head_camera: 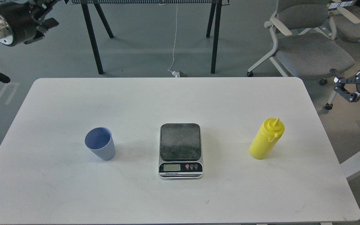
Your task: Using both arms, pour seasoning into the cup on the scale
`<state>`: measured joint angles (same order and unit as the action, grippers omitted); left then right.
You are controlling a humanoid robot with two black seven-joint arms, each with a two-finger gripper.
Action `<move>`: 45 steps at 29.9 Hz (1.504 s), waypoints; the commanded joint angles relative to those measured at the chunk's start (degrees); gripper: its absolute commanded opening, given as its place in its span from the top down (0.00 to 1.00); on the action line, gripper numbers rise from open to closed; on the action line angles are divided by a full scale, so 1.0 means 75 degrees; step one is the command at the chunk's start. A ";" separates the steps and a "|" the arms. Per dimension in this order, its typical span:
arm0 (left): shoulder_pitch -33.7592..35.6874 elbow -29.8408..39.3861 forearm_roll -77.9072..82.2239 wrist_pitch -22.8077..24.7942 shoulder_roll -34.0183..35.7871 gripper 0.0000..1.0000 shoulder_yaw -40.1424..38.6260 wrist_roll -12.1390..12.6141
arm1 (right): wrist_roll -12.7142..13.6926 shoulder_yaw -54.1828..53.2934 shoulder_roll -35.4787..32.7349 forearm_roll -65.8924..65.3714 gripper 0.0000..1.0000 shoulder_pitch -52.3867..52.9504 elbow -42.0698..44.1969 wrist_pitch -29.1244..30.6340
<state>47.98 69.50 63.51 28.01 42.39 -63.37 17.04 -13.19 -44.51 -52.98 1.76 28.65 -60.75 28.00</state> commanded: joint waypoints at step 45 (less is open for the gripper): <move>0.0072 -0.2246 -0.4308 -0.0001 -0.1083 0.00 -0.0211 -0.4930 | 0.0001 0.0063 0.0021 0.0000 0.01 -0.0035 0.0025 0.0000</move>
<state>49.89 52.41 31.20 28.00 33.43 -65.43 -16.55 -13.18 -44.03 -52.82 1.75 28.39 -60.56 28.00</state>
